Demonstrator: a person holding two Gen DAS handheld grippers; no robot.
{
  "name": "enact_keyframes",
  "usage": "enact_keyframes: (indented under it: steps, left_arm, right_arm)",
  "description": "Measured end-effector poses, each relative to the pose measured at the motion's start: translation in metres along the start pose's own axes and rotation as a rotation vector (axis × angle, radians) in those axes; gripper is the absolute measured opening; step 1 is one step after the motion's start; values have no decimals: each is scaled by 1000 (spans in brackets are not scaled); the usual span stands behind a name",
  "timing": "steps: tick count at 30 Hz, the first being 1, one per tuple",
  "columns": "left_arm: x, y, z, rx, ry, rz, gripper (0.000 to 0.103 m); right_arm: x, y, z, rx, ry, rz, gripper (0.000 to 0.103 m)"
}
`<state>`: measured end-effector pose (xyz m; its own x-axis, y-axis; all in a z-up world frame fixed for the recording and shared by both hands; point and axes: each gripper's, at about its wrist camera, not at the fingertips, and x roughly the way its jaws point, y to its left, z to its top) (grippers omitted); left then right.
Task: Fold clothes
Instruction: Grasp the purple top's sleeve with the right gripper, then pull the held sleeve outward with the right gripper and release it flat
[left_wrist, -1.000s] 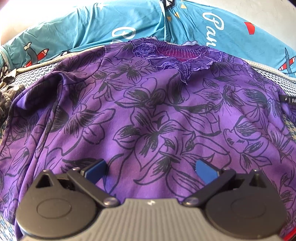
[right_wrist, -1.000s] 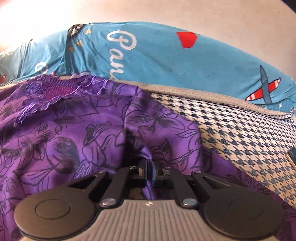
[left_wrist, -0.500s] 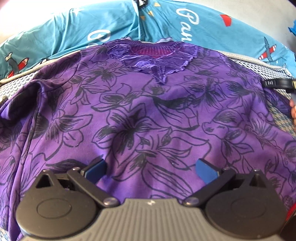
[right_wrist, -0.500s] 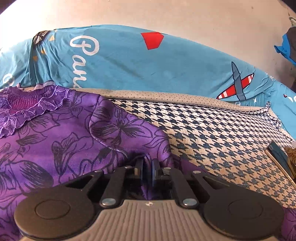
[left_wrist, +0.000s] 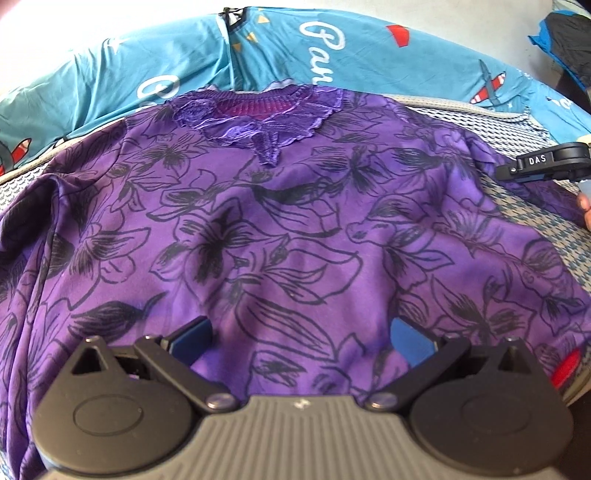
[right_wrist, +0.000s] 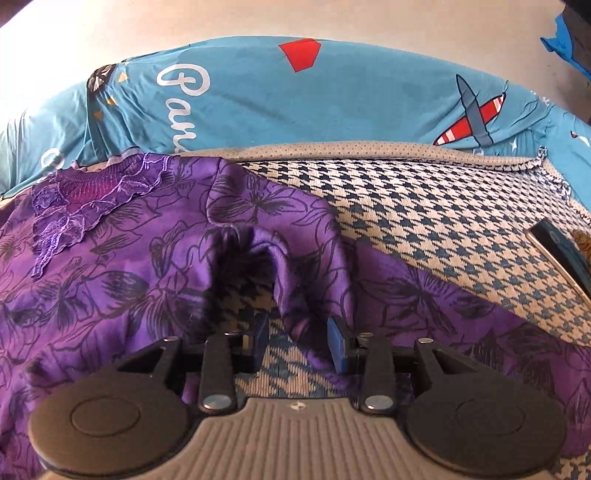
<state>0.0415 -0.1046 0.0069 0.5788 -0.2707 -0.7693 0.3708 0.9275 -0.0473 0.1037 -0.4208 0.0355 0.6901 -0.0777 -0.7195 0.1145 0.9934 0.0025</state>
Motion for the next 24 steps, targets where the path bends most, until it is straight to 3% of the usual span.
enact_keyframes:
  steps: [2, 7, 10, 14, 21, 23, 24]
  left_arm:
    - [-3, -5, -4, 9, 2, -31, 103]
    - [-7, -22, -17, 65, -5, -27, 103]
    - [-10, -29, -25, 88, -18, -16, 103]
    - [-14, -29, -30, 98, -22, -12, 103]
    - [-22, -20, -37, 88, -9, -11, 103]
    - [-24, -21, -40, 94, -9, -9, 103]
    - [-25, -21, -42, 97, -9, -8, 103]
  right_arm:
    - [-7, -1, -4, 15, 3, 34, 34]
    - [-12, -2, -8, 90, 14, 172, 34]
    - [-8, 5, -4, 94, 13, 211, 34]
    - [3, 11, 2, 127, 19, 249, 34]
    - [25, 15, 6, 172, 40, 240, 36]
    - [28, 15, 6, 177, 47, 265, 21]
    - [28, 17, 7, 172, 46, 267, 9]
